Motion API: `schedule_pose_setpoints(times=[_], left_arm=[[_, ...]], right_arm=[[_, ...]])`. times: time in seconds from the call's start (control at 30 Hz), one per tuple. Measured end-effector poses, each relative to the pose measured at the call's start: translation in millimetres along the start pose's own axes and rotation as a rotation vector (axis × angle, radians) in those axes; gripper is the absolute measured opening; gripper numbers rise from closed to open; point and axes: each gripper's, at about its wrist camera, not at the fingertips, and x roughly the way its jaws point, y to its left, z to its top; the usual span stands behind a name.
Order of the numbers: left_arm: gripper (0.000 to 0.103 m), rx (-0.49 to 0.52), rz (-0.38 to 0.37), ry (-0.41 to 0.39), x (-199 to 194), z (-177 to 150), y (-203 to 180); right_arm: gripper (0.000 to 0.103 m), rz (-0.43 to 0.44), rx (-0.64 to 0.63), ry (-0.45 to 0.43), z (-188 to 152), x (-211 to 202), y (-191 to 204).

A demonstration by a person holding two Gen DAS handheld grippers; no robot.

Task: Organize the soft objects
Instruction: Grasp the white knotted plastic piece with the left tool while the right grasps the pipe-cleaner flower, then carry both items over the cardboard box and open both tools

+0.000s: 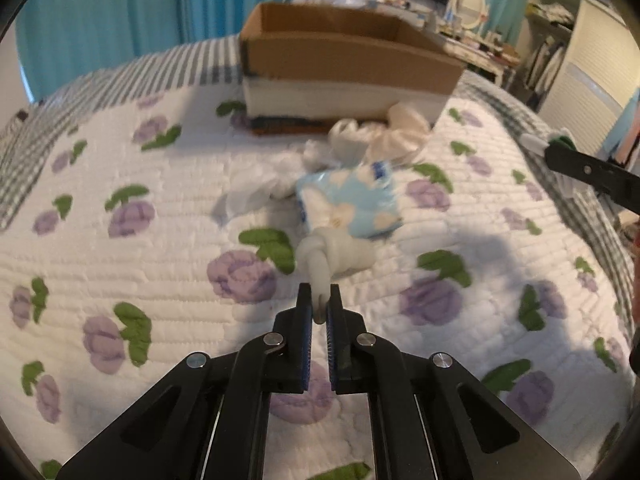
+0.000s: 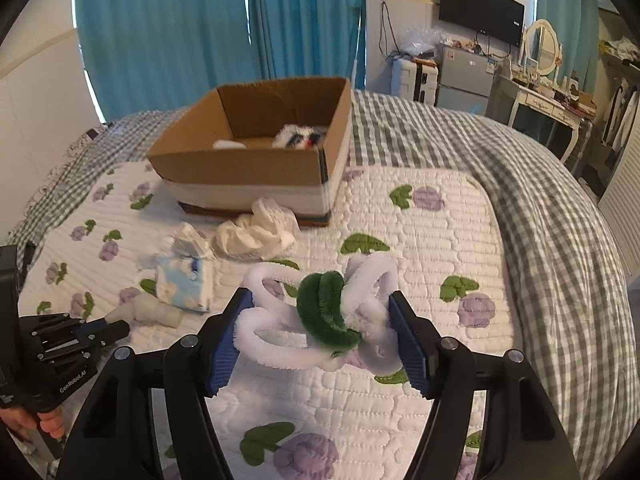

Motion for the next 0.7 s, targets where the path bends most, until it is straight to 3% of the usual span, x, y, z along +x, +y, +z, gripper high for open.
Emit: schedule_pose_setpoints(times=[0.47,0.7], left_arm=[[0.004,0.097,-0.018,-0.204,-90,43,-33],[0.004,0.127,-0.020,-0.281,-112,81,-44]], right_arm=[[0.068,0.014,-0.052,-0.135,33,-67,21],[0.068,0.035,-0.075,-0.195,67,-83,26]])
